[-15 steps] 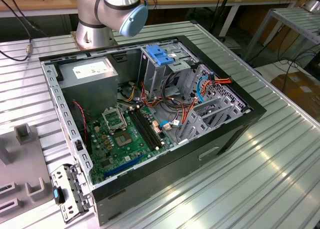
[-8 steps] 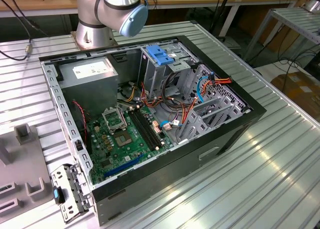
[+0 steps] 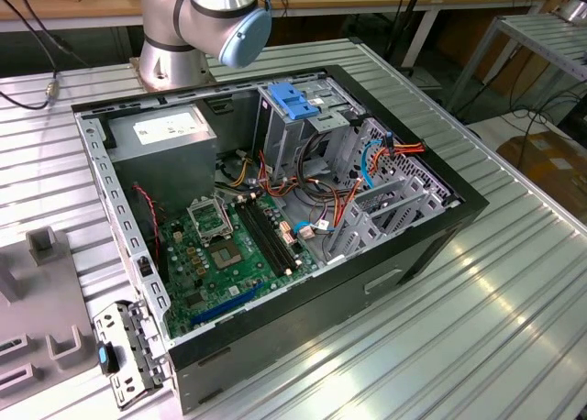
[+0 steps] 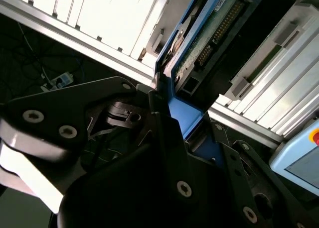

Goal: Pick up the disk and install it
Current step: 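Pick up the disk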

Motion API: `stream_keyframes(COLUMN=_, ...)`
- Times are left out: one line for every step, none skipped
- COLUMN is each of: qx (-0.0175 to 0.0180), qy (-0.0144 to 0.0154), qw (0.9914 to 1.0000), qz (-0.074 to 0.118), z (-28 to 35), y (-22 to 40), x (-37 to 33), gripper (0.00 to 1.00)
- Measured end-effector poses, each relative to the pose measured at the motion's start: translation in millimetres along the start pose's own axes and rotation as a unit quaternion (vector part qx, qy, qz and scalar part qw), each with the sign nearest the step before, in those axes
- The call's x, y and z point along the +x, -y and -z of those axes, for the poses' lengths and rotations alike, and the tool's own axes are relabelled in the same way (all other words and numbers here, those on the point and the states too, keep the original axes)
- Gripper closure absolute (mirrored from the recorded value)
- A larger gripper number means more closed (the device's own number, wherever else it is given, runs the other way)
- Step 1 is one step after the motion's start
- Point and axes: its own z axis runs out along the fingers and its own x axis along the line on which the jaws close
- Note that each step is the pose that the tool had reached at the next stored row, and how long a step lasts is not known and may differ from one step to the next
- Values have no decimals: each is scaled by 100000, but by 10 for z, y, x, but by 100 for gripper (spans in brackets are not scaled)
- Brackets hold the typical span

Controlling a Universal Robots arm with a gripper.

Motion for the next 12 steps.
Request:
stream_keyframes(qx=-2, qy=-2, qw=100000, qz=0, z=7, y=0, x=0, gripper=63)
stream_keyframes(qx=-1, qy=-2, qw=100000, qz=-1, z=15, y=0, x=0, gripper=63)
stream_keyframes(qx=0, qy=0, qw=100000, qz=2, z=25, y=0, x=0, gripper=63)
stream_keyframes(qx=3, qy=2, qw=100000, qz=1, z=32, y=0, x=0, gripper=63)
stream_keyframes(qx=-1, qy=-2, qw=100000, qz=2, z=42, y=0, x=1, gripper=63)
stream_keyframes(qx=-2, qy=-3, qw=100000, qz=0, z=48, y=0, x=1, gripper=63)
stream_keyframes(qx=-2, qy=-1, qw=100000, qz=3, z=60, y=0, x=1, gripper=63)
stream_keyframes(qx=-2, qy=-3, qw=100000, qz=2, z=67, y=0, x=1, gripper=63)
stream_keyframes(qx=1, qy=-2, qw=100000, qz=1, z=75, y=0, x=1, gripper=63)
stream_keyframes(qx=0, qy=-2, qw=100000, qz=-1, z=89, y=0, x=1, gripper=63)
stream_keyframes(qx=-4, qy=-5, qw=100000, qz=3, z=98, y=0, x=1, gripper=63)
stream_keyframes(qx=-1, qy=-1, qw=100000, qz=0, z=104, y=0, x=1, gripper=63)
